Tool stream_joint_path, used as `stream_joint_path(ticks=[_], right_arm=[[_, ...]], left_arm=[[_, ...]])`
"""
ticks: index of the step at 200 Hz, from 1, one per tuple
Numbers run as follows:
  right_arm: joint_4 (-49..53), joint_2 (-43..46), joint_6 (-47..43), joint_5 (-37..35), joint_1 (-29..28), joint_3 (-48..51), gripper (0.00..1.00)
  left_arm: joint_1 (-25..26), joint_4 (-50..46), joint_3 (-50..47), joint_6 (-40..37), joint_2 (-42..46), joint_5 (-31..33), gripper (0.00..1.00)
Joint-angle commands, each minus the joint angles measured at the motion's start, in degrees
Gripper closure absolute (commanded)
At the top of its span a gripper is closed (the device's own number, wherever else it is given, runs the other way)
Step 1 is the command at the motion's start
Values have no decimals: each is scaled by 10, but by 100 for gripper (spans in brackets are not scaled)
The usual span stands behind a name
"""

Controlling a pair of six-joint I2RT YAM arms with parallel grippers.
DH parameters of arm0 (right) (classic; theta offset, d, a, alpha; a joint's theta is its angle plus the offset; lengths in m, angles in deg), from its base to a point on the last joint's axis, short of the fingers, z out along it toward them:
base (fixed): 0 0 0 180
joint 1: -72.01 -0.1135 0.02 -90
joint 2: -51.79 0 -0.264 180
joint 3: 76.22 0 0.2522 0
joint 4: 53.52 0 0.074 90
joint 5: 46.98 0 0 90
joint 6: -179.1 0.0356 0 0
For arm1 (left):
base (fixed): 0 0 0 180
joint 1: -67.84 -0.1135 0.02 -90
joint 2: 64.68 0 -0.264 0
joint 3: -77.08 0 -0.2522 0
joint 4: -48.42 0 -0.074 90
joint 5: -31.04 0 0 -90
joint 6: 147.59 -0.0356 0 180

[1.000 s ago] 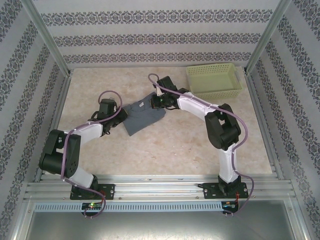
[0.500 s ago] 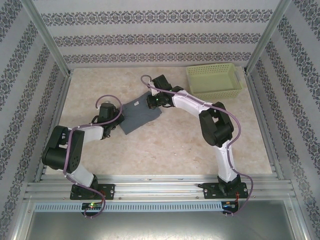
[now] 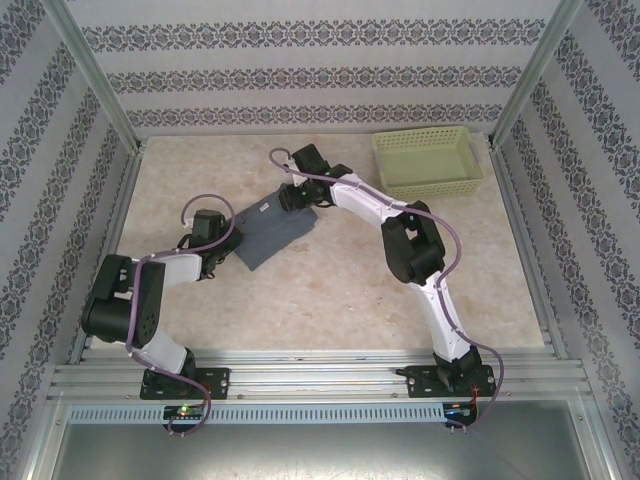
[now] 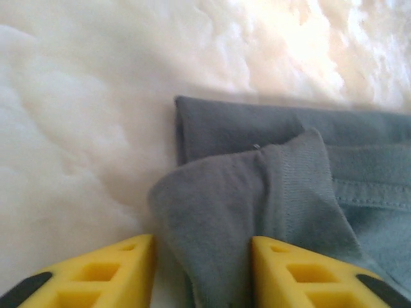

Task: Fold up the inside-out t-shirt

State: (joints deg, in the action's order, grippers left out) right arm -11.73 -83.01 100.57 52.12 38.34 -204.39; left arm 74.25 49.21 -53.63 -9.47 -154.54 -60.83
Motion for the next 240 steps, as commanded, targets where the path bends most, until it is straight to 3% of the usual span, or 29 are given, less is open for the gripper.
stream_joint_path(ticks=[1,56,103,152,189,210,240], right_arm=[[16,47,-2,-17,13,5,42],[26,58,2,-4,19,3,38],[56,-19,9,11,8,-68,46],[97,-107,26,9,6,-147,55],[111,-94,30,-8,27,-161,54],[124,-54,5,-36,27,-143,47],[111,46,-13,-70,18,-48,38]], left_arm=[[-26,-49,5,0,41,24,56],[-35,-32,60,-15,9,-26,59],[-35,-52,109,-6,-72,-60,59],[-37,-56,126,-12,-125,-73,75],[-47,-65,124,-13,-108,-63,82],[-50,-88,120,-19,-71,-46,80],[-48,-147,106,-28,-1,-19,60]])
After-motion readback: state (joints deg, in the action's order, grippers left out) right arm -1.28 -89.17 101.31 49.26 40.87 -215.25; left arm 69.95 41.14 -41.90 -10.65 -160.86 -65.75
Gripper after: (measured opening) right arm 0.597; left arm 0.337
